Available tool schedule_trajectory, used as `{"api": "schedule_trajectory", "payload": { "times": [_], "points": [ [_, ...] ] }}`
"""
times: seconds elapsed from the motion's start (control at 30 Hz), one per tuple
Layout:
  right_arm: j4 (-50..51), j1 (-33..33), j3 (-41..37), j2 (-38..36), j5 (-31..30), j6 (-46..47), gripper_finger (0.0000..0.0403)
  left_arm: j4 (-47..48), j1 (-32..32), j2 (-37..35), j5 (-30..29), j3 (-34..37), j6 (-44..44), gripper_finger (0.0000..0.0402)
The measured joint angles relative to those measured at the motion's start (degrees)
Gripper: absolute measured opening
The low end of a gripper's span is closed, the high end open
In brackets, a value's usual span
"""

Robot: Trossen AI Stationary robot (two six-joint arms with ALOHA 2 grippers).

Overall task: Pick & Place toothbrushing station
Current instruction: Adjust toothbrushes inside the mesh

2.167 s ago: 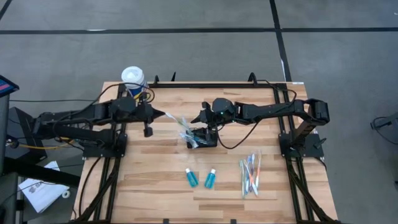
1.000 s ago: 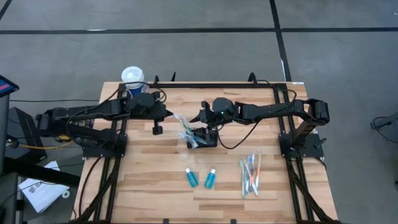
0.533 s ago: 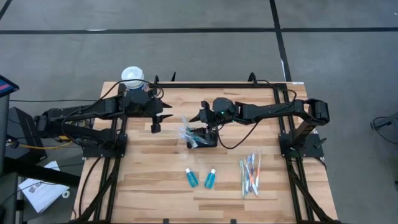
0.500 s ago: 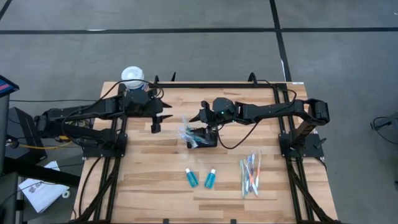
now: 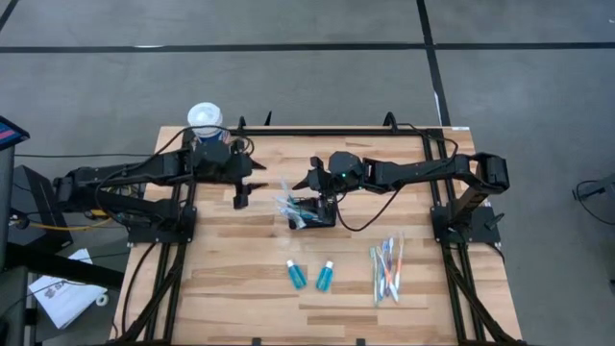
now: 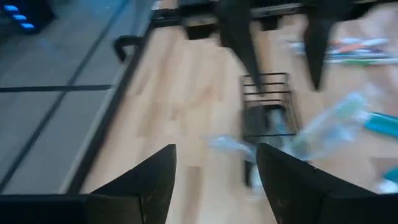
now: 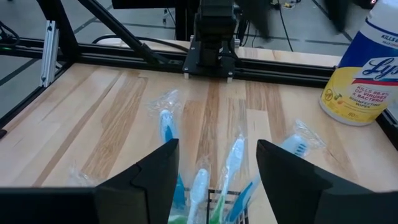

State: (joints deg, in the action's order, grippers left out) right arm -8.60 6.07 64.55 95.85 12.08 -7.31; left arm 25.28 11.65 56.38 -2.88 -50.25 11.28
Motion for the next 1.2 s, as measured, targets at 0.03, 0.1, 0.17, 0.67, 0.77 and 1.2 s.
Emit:
{"api": "schedule_trajectory", "payload": {
  "times": [0.03, 0.1, 0.17, 0.67, 0.77, 1.2],
  "points": [
    [0.0, 0.0, 0.0, 0.0, 0.0, 0.0, 0.0206, 0.0, -0.6, 0.0, 0.7, 0.5, -0.7, 0.0212],
    [0.3, 0.2, 0.0, 0.0, -0.1, 0.1, 0.0204, -0.1, -1.8, 0.0, 0.8, 1.9, -1.6, 0.0207],
    [1.1, 0.2, 0.0, 0.0, -0.2, 0.2, 0.0203, -0.2, -2.7, 0.0, 0.2, 3.2, -3.2, 0.0204],
    [13.6, -2.8, 0.0, -0.5, -12.5, -0.7, 0.0206, -11.2, -9.2, 0.0, -5.2, 13.3, -10.2, 0.0187],
    [15.9, -1.6, 0.0, -1.3, -13.7, -0.8, 0.0206, -11.1, -9.4, 0.0, -9.2, 15.2, -10.6, 0.0187],
    [17.3, 0.4, 0.0, -1.9, -10.5, -1.7, 0.0210, -9.7, -3.3, -0.2, -13.3, 16.3, -9.8, 0.0198]
  ]
}}
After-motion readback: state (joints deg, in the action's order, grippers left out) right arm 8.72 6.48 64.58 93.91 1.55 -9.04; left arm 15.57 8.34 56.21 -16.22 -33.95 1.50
